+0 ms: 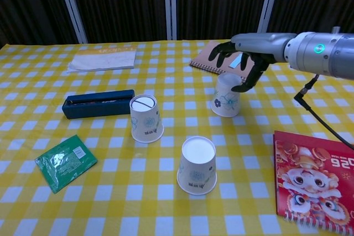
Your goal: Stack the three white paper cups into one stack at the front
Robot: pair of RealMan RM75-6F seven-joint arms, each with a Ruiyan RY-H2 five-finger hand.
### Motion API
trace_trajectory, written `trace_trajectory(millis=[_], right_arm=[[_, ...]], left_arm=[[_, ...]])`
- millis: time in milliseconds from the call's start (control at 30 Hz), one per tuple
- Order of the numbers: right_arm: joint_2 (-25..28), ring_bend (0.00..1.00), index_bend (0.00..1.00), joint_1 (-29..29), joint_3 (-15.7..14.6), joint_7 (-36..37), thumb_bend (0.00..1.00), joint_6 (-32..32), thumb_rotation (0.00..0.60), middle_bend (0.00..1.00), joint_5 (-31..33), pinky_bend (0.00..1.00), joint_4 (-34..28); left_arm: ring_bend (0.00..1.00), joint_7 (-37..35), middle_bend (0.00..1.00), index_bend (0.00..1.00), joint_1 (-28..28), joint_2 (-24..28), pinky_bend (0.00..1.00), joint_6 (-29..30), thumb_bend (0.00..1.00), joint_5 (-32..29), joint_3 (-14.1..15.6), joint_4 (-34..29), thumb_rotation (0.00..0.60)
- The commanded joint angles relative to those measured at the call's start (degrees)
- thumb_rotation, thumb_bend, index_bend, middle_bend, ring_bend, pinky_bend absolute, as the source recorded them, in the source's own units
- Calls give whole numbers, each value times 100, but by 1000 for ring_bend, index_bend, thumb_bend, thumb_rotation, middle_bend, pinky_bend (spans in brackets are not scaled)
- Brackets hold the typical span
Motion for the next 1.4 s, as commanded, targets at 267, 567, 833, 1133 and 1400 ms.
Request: trace_trajectory(millis=[267, 567, 833, 1133, 1400], right_arm=[[-356, 306, 251, 171, -130, -118, 222, 130, 600, 349, 182, 470, 378], [-423, 400, 412, 155, -196, -128, 383, 415, 600, 448, 165, 594, 421], [148, 400, 420, -27, -195, 10, 393, 774, 600, 456, -190, 594, -427], [1518, 414, 420, -600, -530, -76, 404, 1519, 600, 464, -1259, 596, -2640], [2037, 423, 420, -903, -1283, 248, 431, 1877, 600, 470, -3145, 603, -3435]], left_arm=[[0, 21, 0, 0, -16, 0, 0, -2, 0, -34, 6, -10, 600], [0, 51, 0, 0, -31, -8, 0, -12, 0, -48, 24, -19, 600], [0, -63, 0, 0, -16, 51, 0, 14, 0, 57, 61, -56, 600], [0, -399, 0, 0, -24, 163, 0, -51, 0, 268, 143, -33, 600], [0, -499, 0, 0, -11, 231, 0, -56, 0, 614, 293, -89, 600]])
